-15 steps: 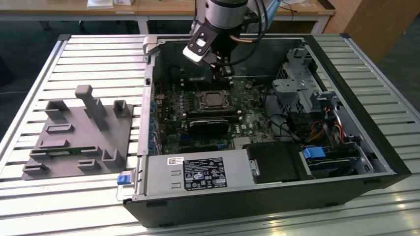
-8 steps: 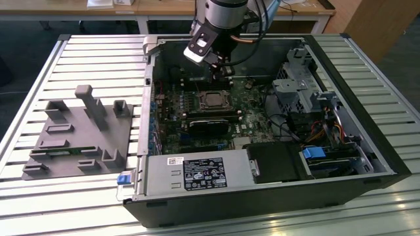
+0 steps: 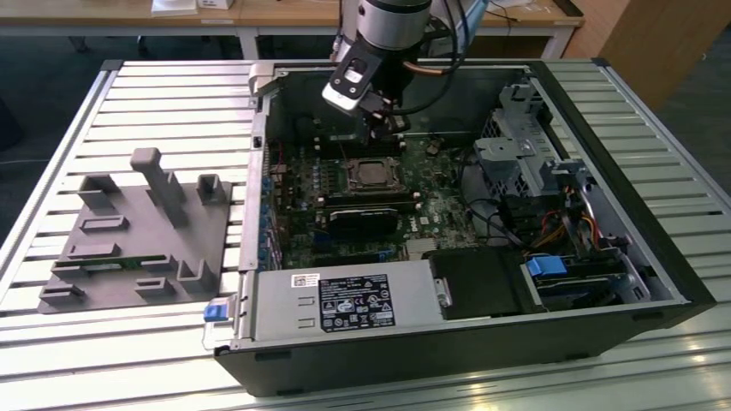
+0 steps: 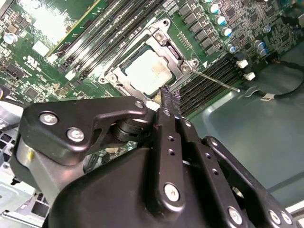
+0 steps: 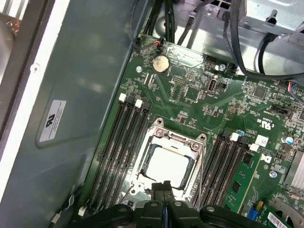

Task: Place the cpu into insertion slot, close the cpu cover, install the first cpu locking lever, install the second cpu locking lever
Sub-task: 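Install the first cpu locking lever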

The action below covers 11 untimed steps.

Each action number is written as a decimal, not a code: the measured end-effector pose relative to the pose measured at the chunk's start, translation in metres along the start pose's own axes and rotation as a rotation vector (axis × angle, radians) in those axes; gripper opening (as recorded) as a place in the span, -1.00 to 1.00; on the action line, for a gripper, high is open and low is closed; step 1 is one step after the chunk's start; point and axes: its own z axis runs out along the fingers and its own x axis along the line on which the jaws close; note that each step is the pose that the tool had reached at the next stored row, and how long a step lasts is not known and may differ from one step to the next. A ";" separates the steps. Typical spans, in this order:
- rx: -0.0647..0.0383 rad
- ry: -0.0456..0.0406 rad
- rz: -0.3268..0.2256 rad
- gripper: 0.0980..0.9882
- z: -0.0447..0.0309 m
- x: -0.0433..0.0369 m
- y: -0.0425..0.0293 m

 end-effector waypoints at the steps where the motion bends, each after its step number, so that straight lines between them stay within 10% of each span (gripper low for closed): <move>1: 0.001 0.0000 -0.008 -0.98 0.0000 0.0000 0.0000; 11: 0.012 0.0001 -0.127 -0.98 0.0000 -0.0001 0.0000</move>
